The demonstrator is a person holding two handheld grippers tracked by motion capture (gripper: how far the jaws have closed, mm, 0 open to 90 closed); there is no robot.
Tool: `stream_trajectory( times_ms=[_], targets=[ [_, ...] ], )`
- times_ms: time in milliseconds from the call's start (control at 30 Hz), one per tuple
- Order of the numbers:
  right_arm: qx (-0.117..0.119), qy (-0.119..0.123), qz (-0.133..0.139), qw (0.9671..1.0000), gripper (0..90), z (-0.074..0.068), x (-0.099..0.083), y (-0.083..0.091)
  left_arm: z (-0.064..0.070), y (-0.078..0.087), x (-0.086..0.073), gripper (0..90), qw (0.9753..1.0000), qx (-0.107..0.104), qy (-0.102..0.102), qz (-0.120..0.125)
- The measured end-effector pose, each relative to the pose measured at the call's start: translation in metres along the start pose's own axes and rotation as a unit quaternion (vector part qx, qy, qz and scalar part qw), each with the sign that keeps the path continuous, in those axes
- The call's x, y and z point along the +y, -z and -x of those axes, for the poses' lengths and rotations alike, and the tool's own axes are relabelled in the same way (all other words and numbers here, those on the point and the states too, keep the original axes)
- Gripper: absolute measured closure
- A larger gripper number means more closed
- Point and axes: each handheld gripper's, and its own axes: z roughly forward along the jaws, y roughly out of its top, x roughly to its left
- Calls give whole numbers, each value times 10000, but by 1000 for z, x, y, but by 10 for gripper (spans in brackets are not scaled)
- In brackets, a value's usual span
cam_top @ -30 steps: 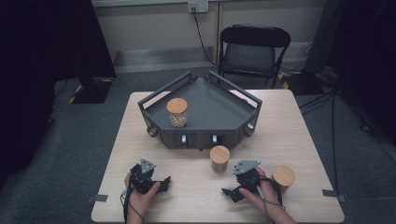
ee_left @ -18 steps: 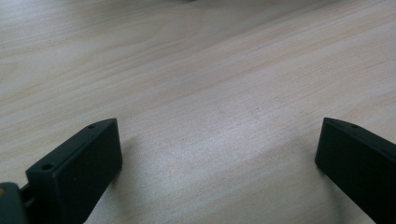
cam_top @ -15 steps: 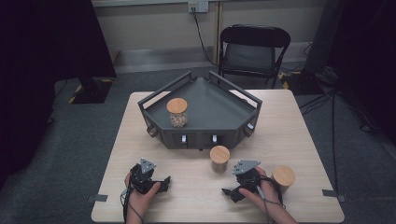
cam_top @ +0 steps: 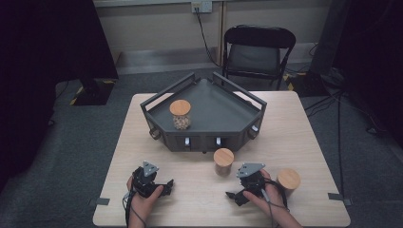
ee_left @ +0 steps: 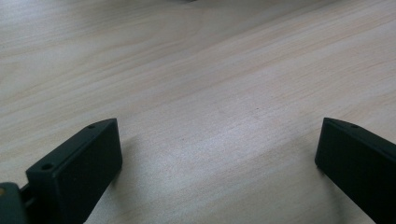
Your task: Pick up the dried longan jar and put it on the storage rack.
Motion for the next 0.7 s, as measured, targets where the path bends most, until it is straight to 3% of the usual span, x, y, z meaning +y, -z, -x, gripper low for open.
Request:
stream_trajectory(
  times_ms=[400,700],
  targets=[
    [-85,-17,-63,9999,19,-1,5,1,0,0,0,3,10000,1,-1,0],
    [-157,-235,197,9994,18,0,9,3,0,0,0,3,10000,2,-1,0]
  ],
)
